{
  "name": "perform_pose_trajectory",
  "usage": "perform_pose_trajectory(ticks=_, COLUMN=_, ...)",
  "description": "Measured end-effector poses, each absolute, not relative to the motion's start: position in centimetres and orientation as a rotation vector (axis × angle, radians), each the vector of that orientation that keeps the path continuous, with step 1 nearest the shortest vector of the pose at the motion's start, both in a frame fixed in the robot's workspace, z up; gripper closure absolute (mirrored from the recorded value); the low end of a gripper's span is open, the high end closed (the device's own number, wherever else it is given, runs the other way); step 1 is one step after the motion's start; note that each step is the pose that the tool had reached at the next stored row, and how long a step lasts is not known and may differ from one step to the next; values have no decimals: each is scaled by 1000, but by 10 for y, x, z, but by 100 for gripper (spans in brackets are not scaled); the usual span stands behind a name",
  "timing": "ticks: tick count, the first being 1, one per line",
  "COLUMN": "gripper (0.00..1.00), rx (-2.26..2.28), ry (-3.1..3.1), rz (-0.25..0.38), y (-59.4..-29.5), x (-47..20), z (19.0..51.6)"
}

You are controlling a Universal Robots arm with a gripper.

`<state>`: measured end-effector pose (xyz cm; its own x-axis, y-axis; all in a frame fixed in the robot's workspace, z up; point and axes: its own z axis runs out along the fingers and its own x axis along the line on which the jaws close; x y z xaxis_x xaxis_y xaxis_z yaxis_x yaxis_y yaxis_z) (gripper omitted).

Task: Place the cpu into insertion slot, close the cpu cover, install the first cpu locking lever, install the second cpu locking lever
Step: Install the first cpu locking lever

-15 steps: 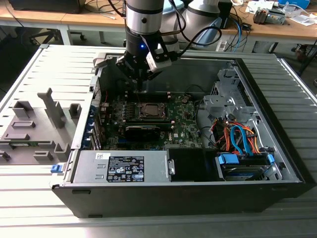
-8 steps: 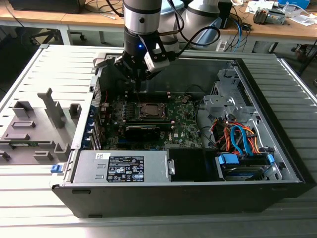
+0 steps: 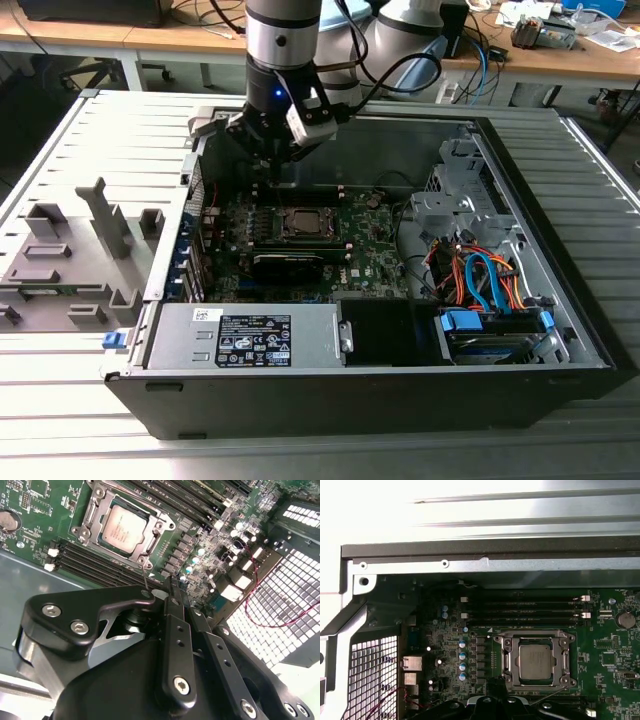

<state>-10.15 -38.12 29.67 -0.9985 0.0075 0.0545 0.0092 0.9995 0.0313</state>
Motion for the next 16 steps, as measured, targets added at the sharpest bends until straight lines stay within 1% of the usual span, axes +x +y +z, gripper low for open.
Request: perform_pose_trajectory(ticks=16, gripper=89, rx=-13, ry=-3087, rz=-49, y=-381, x=-111, z=296)
